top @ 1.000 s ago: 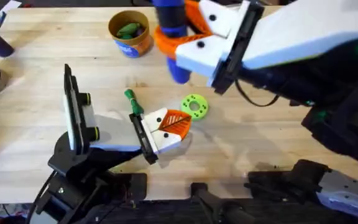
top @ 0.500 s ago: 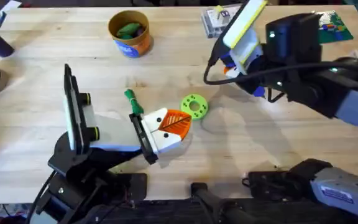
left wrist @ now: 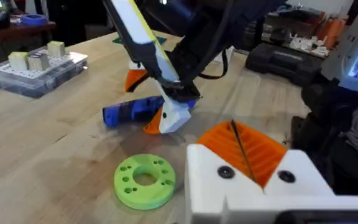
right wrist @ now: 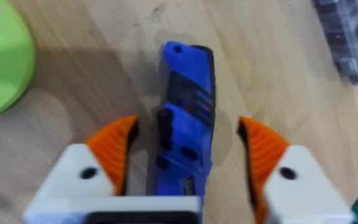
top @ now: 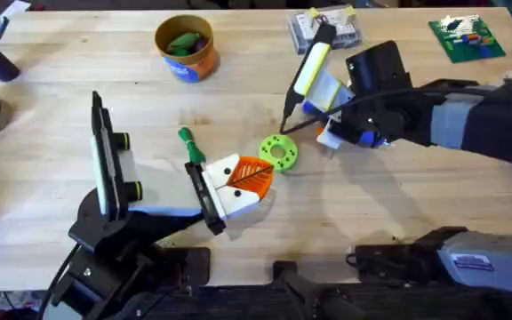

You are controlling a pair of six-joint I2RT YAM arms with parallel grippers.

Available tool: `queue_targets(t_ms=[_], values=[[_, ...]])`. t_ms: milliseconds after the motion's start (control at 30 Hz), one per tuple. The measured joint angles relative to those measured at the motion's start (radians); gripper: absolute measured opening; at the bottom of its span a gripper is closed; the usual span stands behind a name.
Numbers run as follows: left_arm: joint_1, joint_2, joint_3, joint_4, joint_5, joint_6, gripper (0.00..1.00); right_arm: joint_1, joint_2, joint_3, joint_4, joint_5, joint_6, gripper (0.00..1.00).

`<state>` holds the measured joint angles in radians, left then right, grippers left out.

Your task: Pick up the gripper from the table and insert it into the empty holder that is missing its gripper. Then pick up a screw, insert it into the mounting hole, and use the screwdriver to tighten it. Finally, clean up the table by picking up the vegetable and placing it into the bucket.

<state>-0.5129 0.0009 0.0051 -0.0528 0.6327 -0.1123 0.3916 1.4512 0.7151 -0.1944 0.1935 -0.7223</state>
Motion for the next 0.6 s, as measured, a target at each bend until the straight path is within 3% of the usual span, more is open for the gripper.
queue_targets(t_ms=[33,100,267,433,600], values=[[0.0,0.0,0.0,0.0,0.0,0.0,0.014,0.0,-0.005,0.0,0.003,0.003,0.018,0.906],[0.0,0.0,0.0,0.001,0.0,0.0,0.014,0.0,-0.024,0.003,-0.004,0.005,0.056,0.988],[0.0,0.0,0.0,0.0,0.0,0.0,0.014,0.0,-0.116,0.047,-0.103,0.002,0.17,0.997],[0.0,0.0,0.0,0.0,0.0,0.0,0.014,0.006,-0.27,0.13,-0.185,0.001,0.328,0.996],[0.0,0.0,0.0,0.0,0.0,0.0,0.014,0.039,-0.434,0.142,-0.205,0.001,0.517,0.996]])
